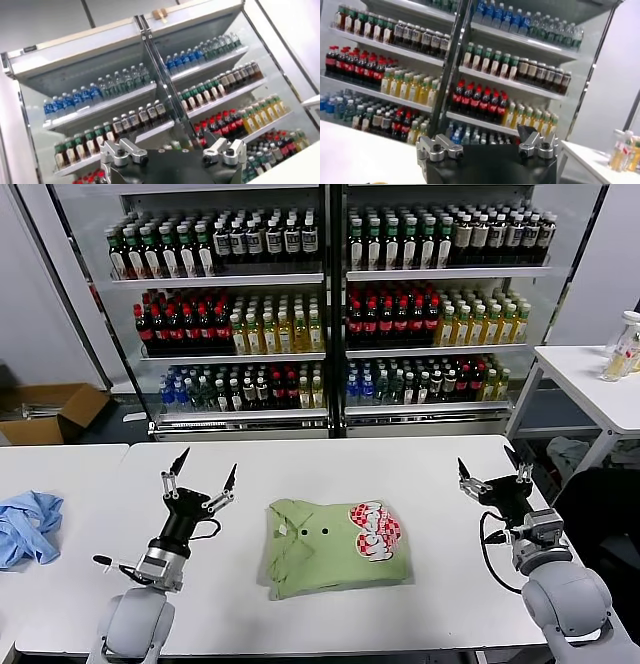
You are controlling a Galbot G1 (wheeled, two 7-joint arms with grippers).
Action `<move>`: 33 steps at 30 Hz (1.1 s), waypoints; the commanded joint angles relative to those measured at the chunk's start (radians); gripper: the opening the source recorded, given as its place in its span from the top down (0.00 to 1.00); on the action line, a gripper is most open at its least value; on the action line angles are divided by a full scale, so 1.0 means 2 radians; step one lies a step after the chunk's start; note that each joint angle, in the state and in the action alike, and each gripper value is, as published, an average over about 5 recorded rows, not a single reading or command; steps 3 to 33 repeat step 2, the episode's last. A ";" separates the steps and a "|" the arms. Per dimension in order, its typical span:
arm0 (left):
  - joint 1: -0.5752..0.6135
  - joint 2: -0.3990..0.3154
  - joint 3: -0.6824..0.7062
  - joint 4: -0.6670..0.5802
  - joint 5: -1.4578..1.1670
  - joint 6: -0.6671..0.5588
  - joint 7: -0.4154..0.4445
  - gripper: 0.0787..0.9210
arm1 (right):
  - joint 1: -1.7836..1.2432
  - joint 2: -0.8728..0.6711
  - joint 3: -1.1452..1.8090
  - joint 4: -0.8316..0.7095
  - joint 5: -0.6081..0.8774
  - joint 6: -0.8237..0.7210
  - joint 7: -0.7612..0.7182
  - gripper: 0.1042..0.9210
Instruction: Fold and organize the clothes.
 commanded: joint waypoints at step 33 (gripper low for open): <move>-0.036 0.013 0.021 0.030 -0.089 0.044 -0.012 0.12 | 0.019 0.005 0.003 -0.038 -0.033 0.030 -0.015 0.12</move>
